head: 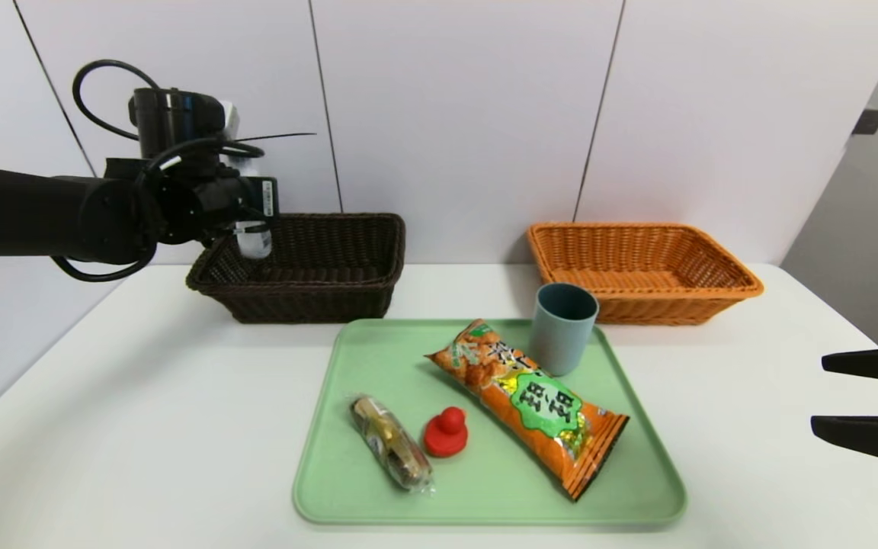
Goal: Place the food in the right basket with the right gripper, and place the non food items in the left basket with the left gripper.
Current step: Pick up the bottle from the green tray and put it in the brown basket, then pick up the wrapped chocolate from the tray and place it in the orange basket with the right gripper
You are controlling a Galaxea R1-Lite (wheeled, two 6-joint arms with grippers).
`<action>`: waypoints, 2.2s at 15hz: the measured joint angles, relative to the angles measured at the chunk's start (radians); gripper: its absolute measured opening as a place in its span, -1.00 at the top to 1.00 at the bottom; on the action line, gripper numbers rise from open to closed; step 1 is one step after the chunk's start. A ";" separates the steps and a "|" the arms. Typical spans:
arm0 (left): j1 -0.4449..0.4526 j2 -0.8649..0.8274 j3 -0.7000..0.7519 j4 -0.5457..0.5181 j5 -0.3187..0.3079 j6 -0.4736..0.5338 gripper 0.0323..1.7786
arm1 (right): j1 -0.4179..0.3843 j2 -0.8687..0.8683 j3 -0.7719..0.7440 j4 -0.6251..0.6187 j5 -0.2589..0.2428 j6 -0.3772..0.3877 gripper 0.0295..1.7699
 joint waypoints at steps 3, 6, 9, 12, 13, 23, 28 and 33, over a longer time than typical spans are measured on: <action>0.032 0.082 -0.018 -0.059 0.000 -0.003 0.29 | -0.005 0.000 0.002 -0.001 0.000 0.000 -0.93; 0.047 0.150 -0.020 -0.107 0.000 -0.004 0.29 | -0.006 0.000 0.003 -0.001 0.000 -0.002 -0.93; 0.058 0.197 -0.020 -0.138 0.001 -0.011 0.29 | -0.006 0.000 0.003 0.000 0.000 -0.002 -0.93; 0.060 0.217 -0.013 -0.139 -0.002 -0.036 0.29 | -0.006 0.001 0.004 0.000 0.000 -0.002 -0.93; 0.061 0.220 -0.011 -0.139 -0.001 -0.036 0.29 | -0.006 0.003 0.004 -0.001 0.000 -0.001 -0.93; 0.070 0.136 0.115 -0.189 0.003 -0.050 -0.51 | -0.006 0.006 -0.001 -0.001 0.000 -0.003 -0.93; 0.075 0.018 0.146 -0.186 0.004 -0.041 -0.70 | -0.006 -0.001 0.004 0.004 0.000 0.000 -0.93; 0.100 -0.115 0.146 -0.115 -0.001 -0.033 -0.80 | -0.006 -0.010 0.000 -0.001 -0.001 -0.001 -0.93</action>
